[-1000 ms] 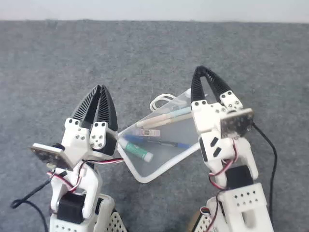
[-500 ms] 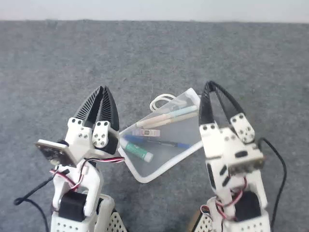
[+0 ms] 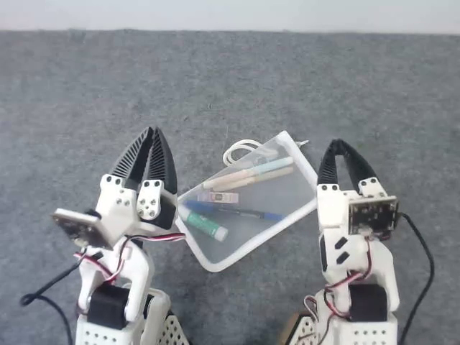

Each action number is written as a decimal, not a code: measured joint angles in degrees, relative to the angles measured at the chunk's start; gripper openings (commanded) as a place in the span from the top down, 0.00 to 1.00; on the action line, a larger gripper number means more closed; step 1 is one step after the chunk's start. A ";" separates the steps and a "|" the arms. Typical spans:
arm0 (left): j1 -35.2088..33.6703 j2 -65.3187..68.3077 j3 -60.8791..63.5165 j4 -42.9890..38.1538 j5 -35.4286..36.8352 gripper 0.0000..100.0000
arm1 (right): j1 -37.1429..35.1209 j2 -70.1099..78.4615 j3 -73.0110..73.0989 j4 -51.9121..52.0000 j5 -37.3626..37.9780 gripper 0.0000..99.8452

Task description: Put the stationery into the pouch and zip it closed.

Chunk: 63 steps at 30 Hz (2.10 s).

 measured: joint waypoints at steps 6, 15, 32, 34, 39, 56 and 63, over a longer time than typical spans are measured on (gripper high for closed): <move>0.00 0.00 4.84 -2.02 0.00 0.97 | 2.29 0.18 7.38 0.00 -0.35 0.99; -5.19 0.00 16.62 -1.49 -6.95 0.97 | 2.20 0.26 12.57 3.52 -0.44 0.99; -10.90 0.00 16.62 29.89 -8.88 0.97 | 2.20 0.26 12.57 33.58 -0.44 0.99; -10.90 0.00 16.62 32.53 -8.88 0.97 | 2.20 0.26 12.57 37.63 -0.44 0.99; -10.90 0.00 16.62 38.24 -8.88 0.97 | 2.20 0.26 12.57 42.99 -0.44 0.99; -10.90 0.00 16.62 44.66 -8.88 0.97 | 2.20 0.26 12.57 43.34 -0.44 0.99; -10.90 0.00 16.62 44.66 -8.88 0.97 | 2.20 0.26 12.57 43.34 -0.44 0.99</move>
